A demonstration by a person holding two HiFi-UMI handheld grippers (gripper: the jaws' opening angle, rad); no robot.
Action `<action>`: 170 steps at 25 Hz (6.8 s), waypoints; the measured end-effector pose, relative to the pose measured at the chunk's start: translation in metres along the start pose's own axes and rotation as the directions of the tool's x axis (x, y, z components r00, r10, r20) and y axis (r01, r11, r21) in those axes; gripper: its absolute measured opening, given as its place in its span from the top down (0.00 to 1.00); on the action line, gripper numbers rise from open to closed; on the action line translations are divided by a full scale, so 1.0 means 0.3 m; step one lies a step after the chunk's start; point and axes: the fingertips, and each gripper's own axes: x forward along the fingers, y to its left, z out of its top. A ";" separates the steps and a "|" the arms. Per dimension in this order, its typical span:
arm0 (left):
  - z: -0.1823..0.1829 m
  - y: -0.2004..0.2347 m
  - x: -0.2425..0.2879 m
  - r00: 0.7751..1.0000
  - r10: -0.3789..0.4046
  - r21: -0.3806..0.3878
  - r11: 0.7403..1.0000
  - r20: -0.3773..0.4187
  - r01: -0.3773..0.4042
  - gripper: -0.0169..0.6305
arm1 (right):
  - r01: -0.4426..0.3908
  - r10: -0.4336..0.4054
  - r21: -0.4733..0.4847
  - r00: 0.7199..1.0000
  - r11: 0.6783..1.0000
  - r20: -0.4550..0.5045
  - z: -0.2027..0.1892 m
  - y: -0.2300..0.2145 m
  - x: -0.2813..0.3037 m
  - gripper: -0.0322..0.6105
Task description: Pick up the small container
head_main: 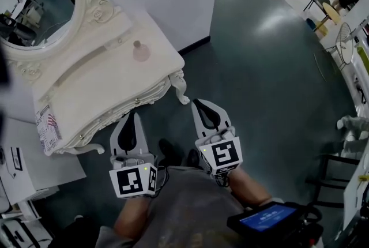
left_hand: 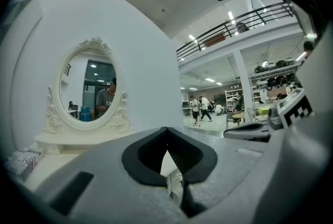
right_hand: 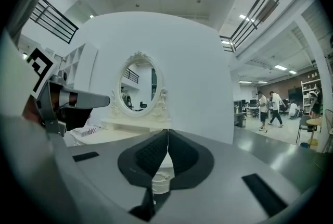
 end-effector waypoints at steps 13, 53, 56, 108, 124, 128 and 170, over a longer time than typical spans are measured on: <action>-0.092 0.196 0.235 0.999 0.035 -0.066 0.997 -0.036 -0.037 0.95 | -0.035 0.034 -0.021 0.997 0.999 -0.064 -0.035 -0.012 0.305 0.93; -0.050 0.525 0.863 0.996 -0.087 -0.072 0.993 0.022 0.089 0.95 | 0.068 -0.071 -0.083 0.997 0.994 -0.026 0.140 -0.139 0.932 0.93; -0.066 0.528 0.897 0.997 -0.077 -0.078 0.994 0.013 0.078 0.95 | 0.062 -0.065 -0.072 0.997 0.995 -0.035 0.122 -0.166 0.954 0.93; -0.680 0.393 1.153 0.962 -0.107 -0.186 0.981 -0.250 0.061 0.55 | -0.081 0.113 0.107 0.930 0.991 -0.349 -0.382 -0.333 1.127 0.93; -0.677 0.391 1.150 0.962 -0.102 -0.180 0.982 -0.252 0.057 0.56 | -0.075 0.111 0.113 0.930 0.991 -0.350 -0.387 -0.338 1.127 0.93; -0.670 0.387 1.151 0.963 -0.095 -0.147 0.987 -0.252 0.059 0.59 | -0.072 0.109 0.115 0.930 0.991 -0.352 -0.389 -0.338 1.125 0.93; -0.635 0.371 1.152 0.970 -0.111 -0.090 0.992 -0.216 0.093 0.75 | -0.054 0.086 0.103 0.939 0.993 -0.334 -0.353 -0.343 1.128 0.93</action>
